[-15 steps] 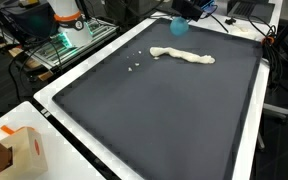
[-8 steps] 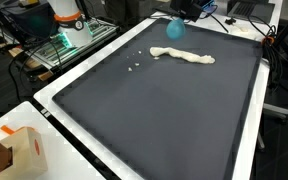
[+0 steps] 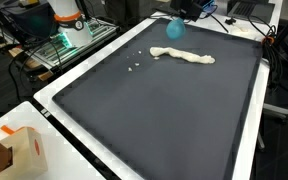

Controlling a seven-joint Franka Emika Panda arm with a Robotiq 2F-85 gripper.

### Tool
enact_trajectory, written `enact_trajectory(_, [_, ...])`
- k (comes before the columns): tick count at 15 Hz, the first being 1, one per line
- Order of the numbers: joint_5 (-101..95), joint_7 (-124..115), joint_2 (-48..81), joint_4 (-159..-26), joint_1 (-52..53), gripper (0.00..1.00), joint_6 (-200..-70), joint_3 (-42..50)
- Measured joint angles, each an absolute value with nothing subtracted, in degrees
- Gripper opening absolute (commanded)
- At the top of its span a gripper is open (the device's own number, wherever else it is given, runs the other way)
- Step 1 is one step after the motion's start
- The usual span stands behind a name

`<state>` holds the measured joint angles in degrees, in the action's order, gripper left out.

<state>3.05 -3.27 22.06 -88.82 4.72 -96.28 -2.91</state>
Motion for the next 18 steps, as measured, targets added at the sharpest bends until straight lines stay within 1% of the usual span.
enact_trajectory(5, [-6.7, -14.0, 24.2, -88.5, 8.3, 0.25, -96.1, -2.7])
enact_trajectory(9, [-14.4, -24.7, 28.4, -86.2, 12.8, 0.25, -93.3, -2.0])
enact_trajectory(18, [-26.4, -37.6, 38.9, -78.0, 19.9, 0.25, -80.5, 1.2])
